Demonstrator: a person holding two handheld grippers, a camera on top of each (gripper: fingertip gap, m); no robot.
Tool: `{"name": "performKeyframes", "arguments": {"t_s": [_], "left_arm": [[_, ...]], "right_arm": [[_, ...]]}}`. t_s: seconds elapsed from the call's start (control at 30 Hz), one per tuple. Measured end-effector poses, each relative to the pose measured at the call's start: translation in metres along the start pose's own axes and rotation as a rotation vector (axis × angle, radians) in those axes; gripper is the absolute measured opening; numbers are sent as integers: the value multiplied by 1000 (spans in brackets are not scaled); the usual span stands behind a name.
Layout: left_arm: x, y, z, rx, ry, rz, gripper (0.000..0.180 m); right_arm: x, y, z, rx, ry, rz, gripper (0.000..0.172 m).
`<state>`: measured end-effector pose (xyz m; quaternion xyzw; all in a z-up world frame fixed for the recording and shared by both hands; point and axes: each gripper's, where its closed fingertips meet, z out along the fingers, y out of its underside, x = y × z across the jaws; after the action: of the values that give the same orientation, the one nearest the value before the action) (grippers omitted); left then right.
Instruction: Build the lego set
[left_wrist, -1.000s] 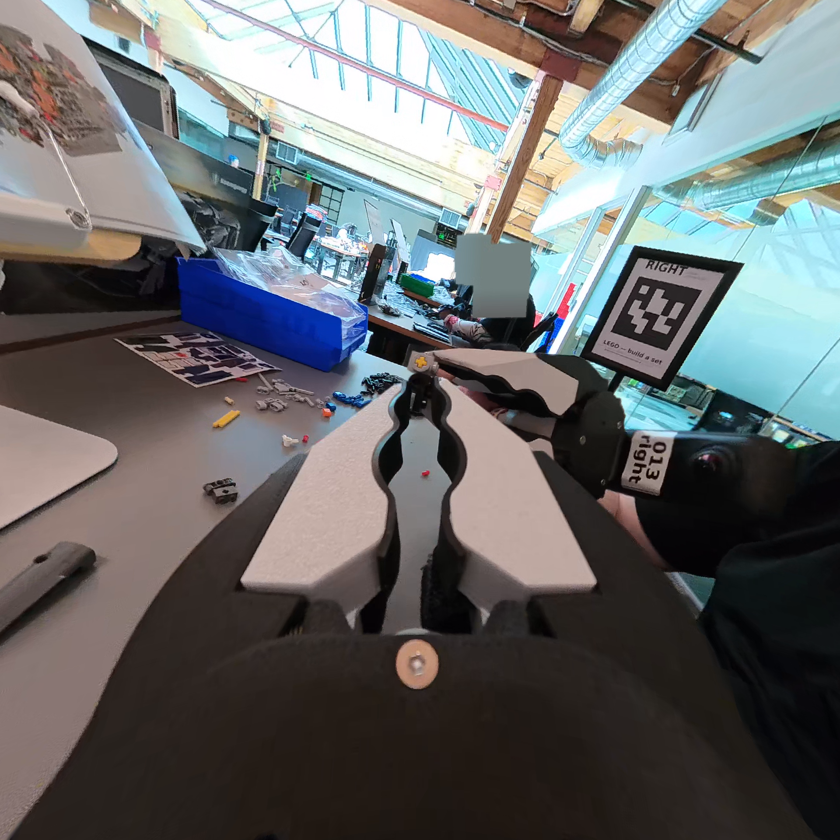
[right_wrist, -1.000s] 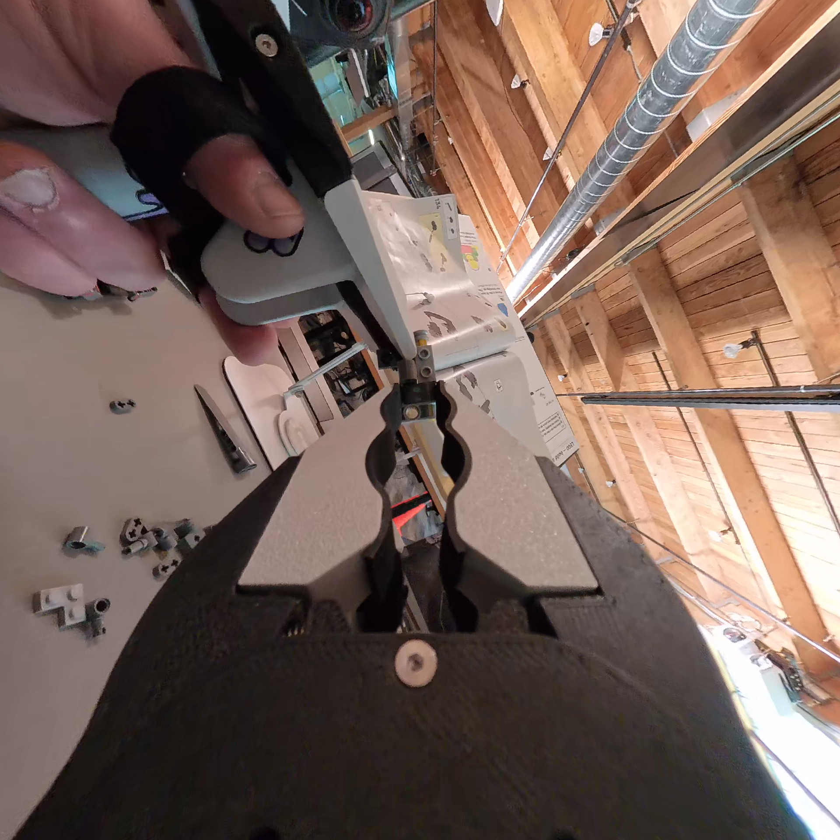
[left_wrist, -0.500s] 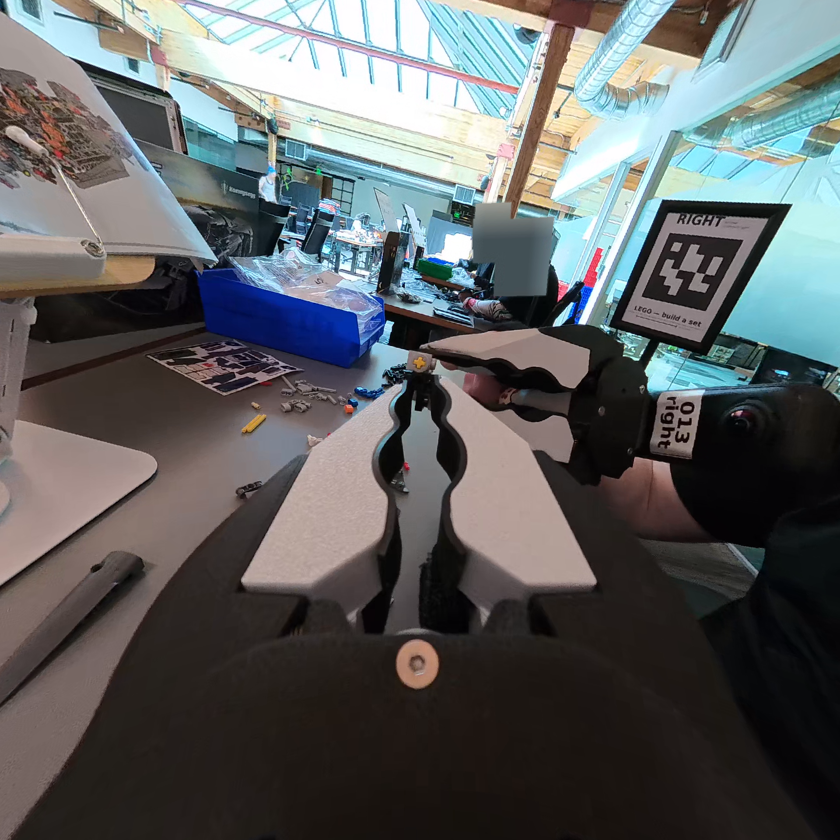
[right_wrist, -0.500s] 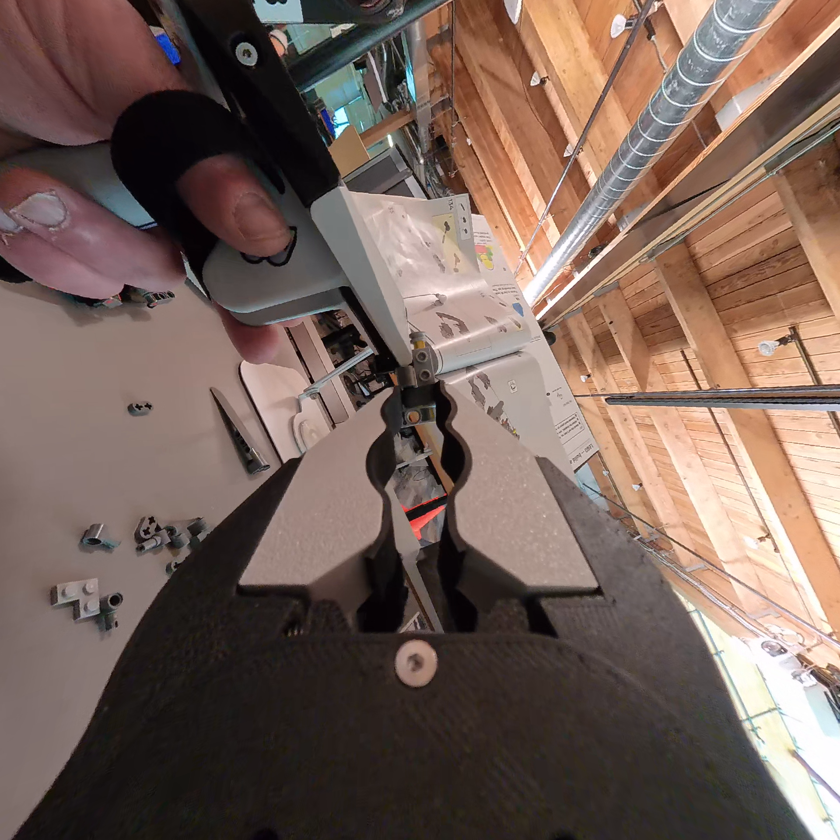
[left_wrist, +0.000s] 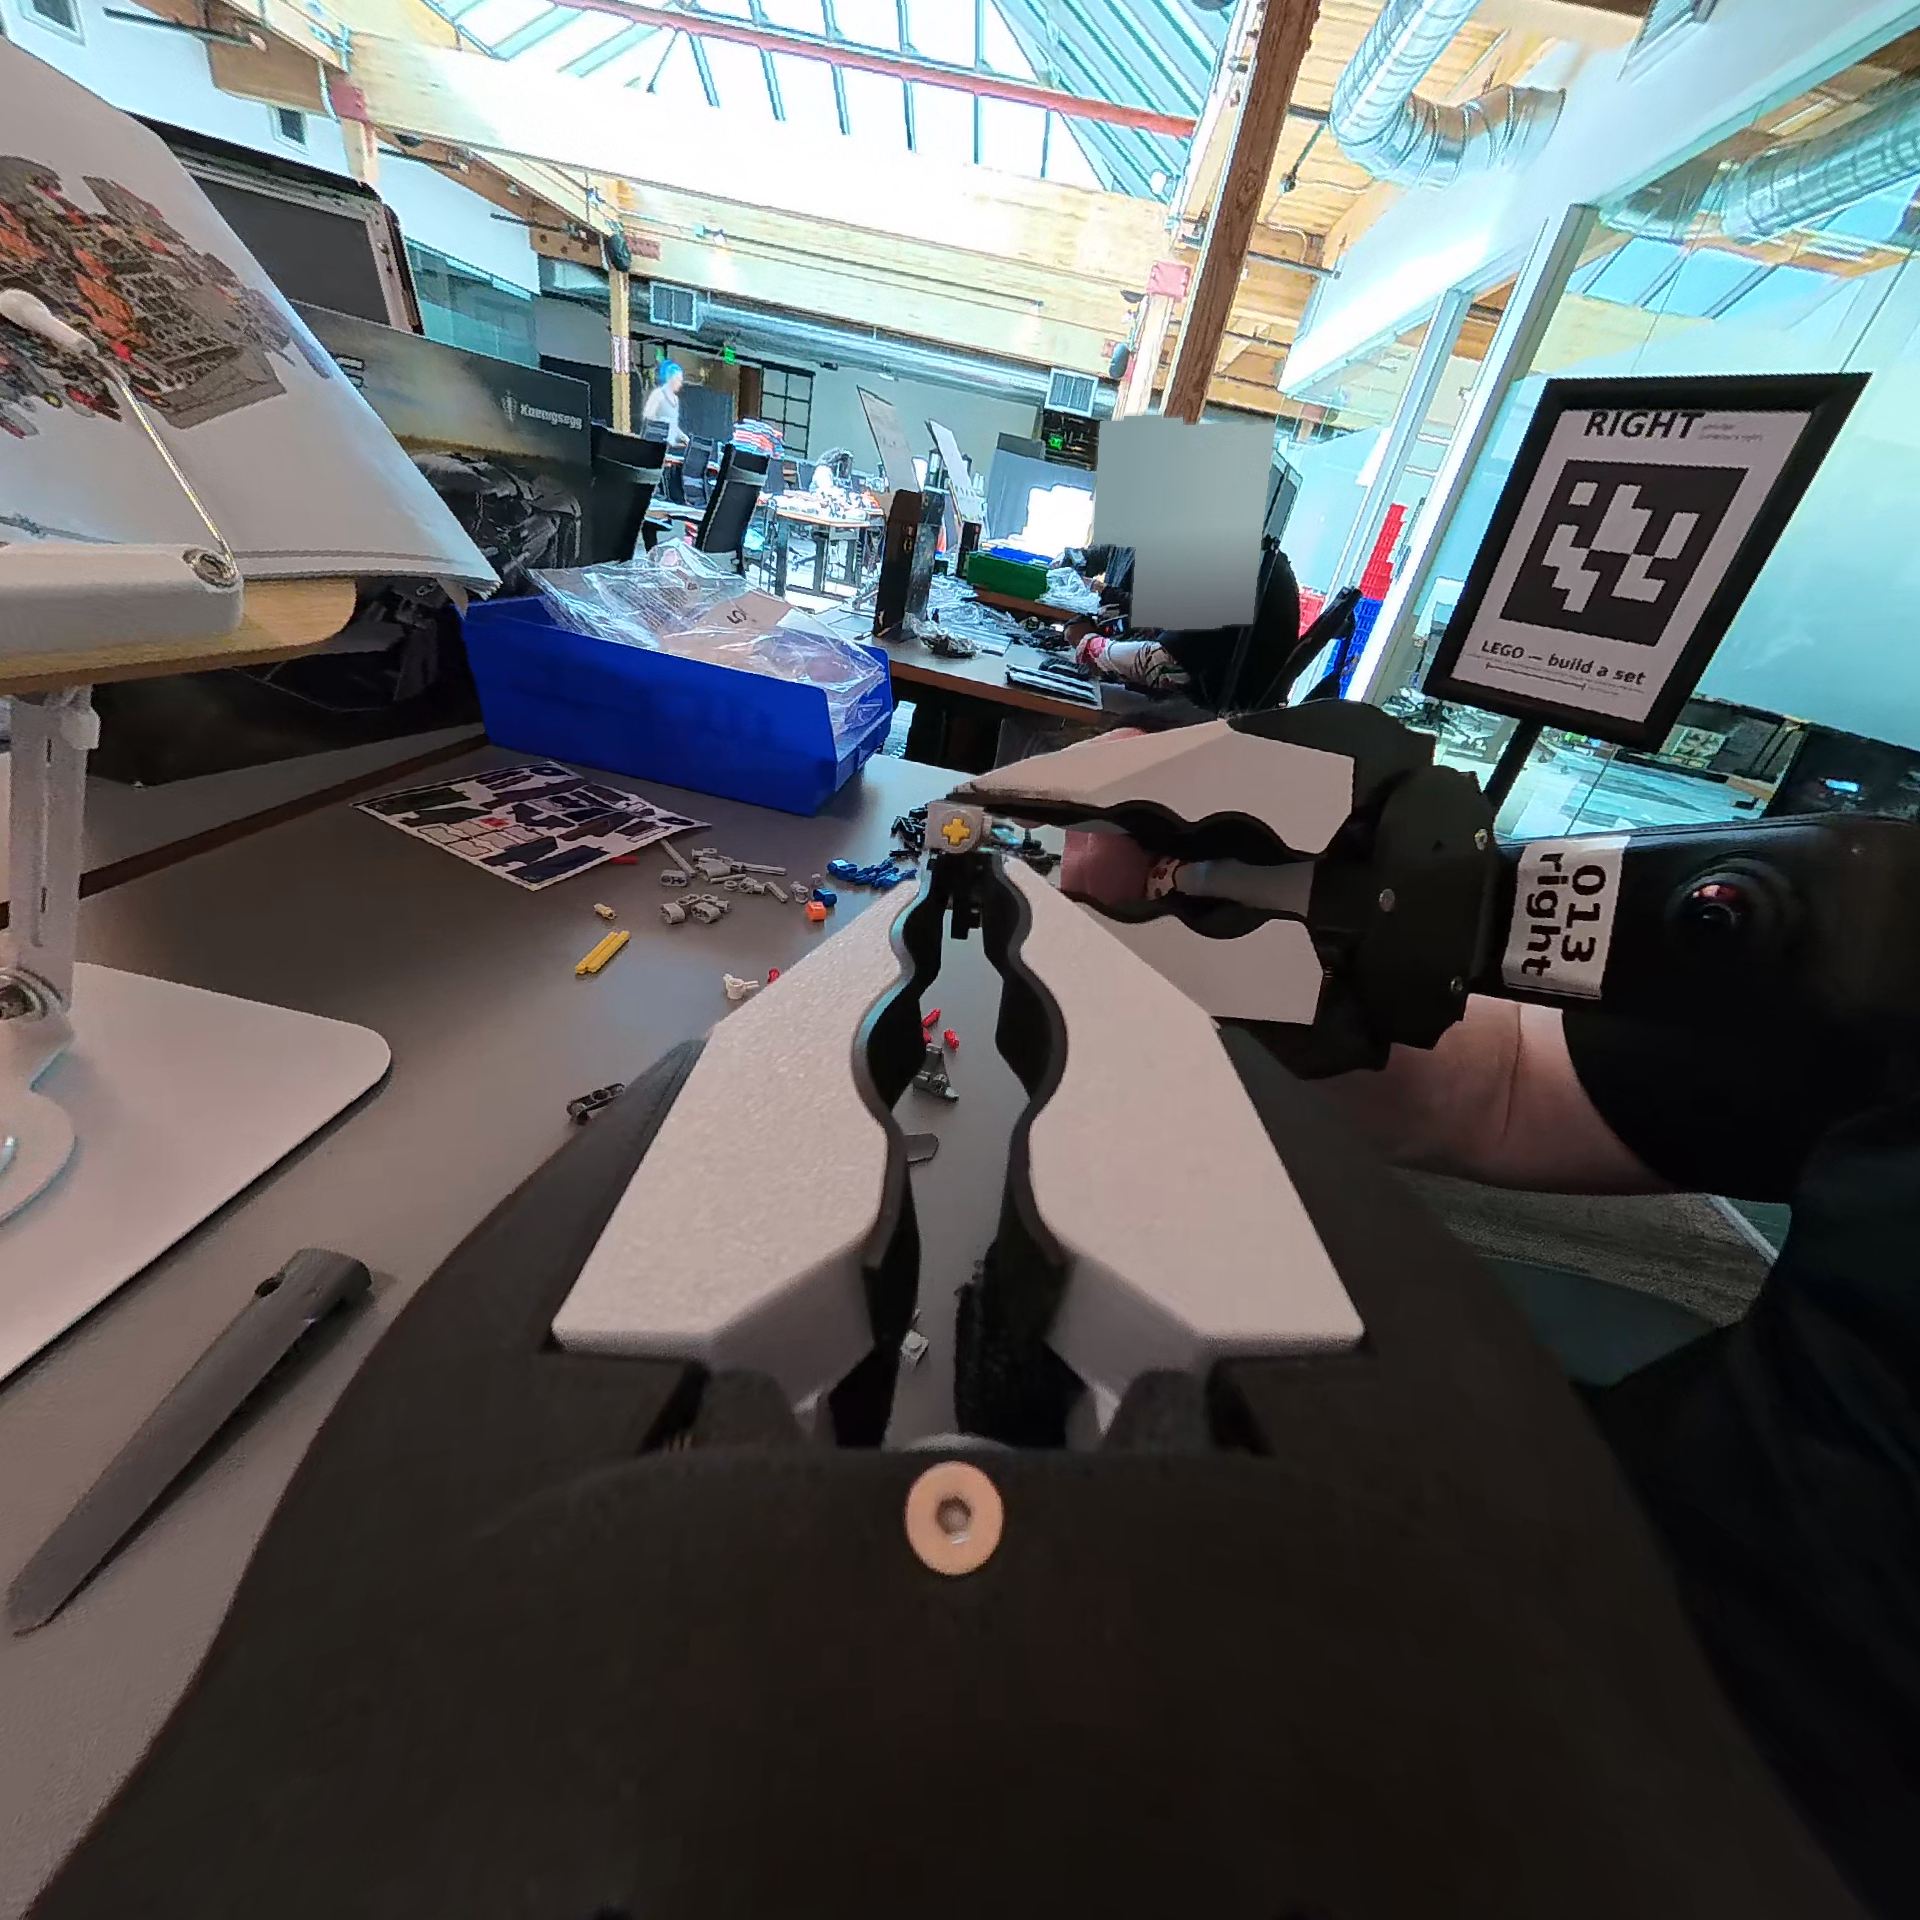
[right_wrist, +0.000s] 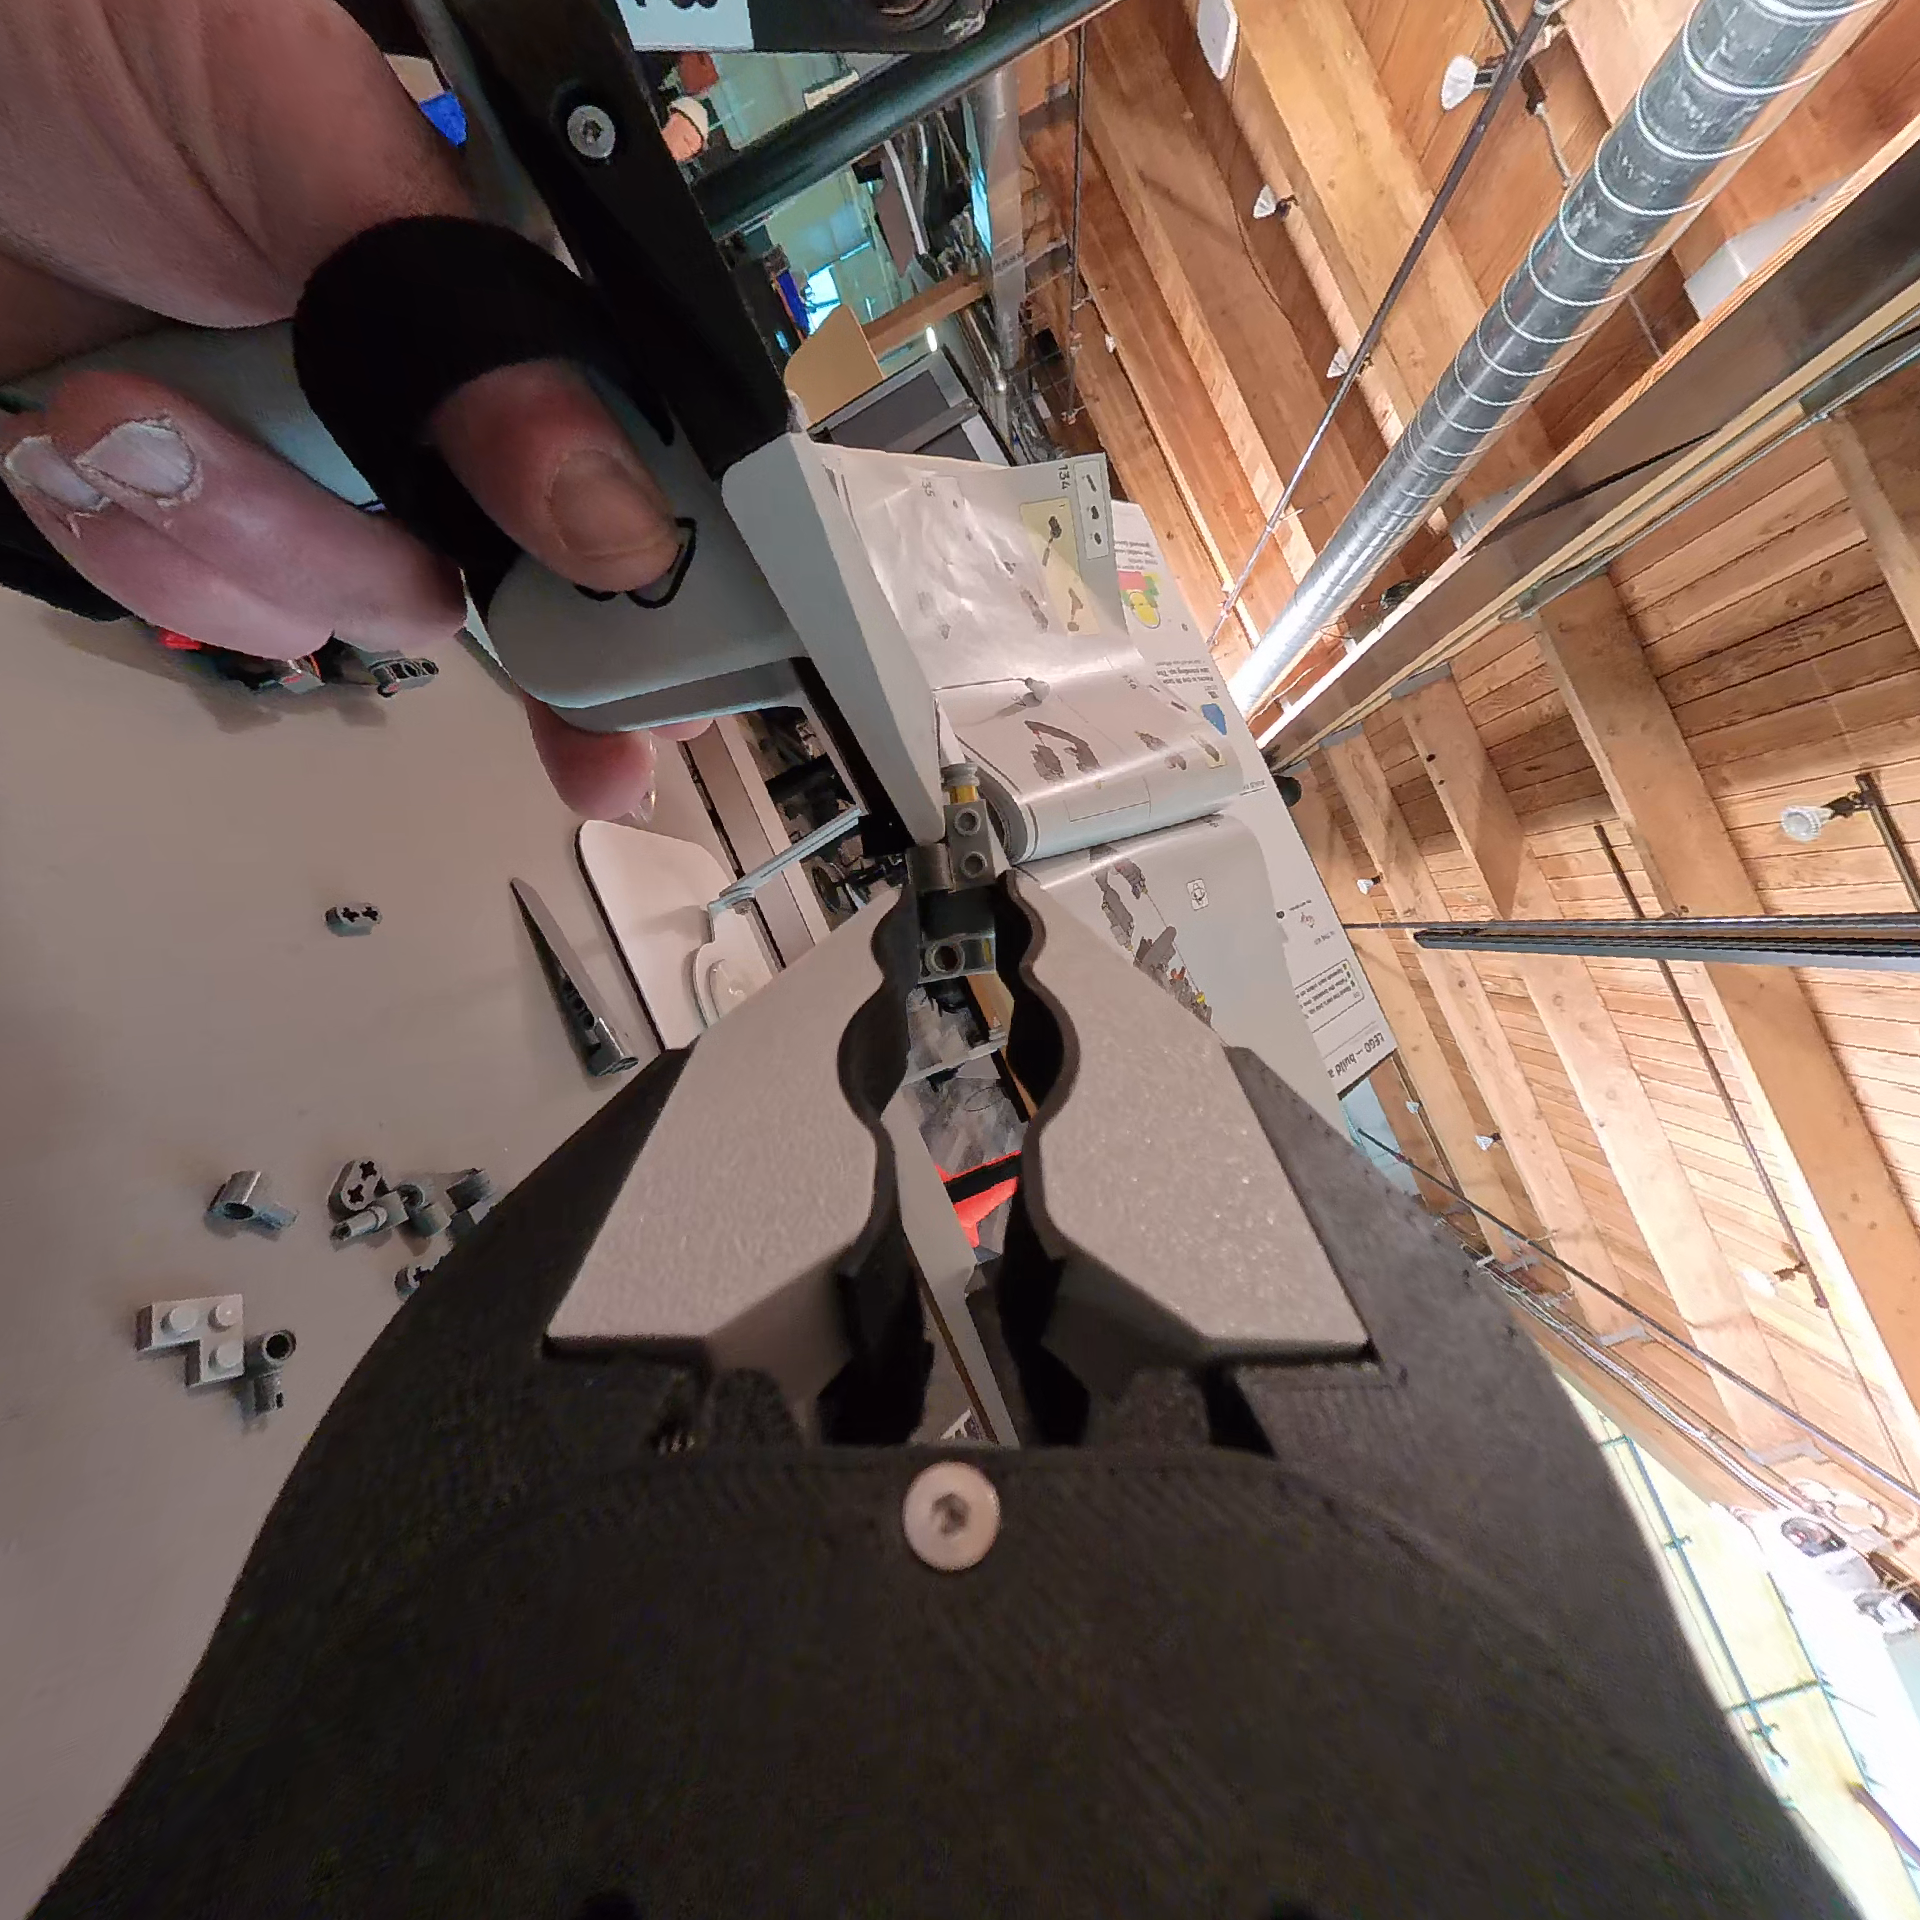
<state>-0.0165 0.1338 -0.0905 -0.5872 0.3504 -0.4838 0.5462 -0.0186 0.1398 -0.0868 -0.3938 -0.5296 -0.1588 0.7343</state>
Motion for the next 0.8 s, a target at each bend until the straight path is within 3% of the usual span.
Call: {"name": "performKeyframes", "arguments": {"t_s": [0.37,0.57,0.7,0.8], "left_arm": [[-2,3,2,-20,-9,24,6],[-5,-2,3,-10,-81,140,5],[-7,-9,-1,-21,-164,294,5],[-11,-8,-3,-111,-302,597,6]], "right_arm": [[-1,4,1,-4,-18,12,9],[1,5,2,16,-37,76,17],[0,6,-8,30,-112,259,26],[5,6,-13,61,-262,613,40]]}}
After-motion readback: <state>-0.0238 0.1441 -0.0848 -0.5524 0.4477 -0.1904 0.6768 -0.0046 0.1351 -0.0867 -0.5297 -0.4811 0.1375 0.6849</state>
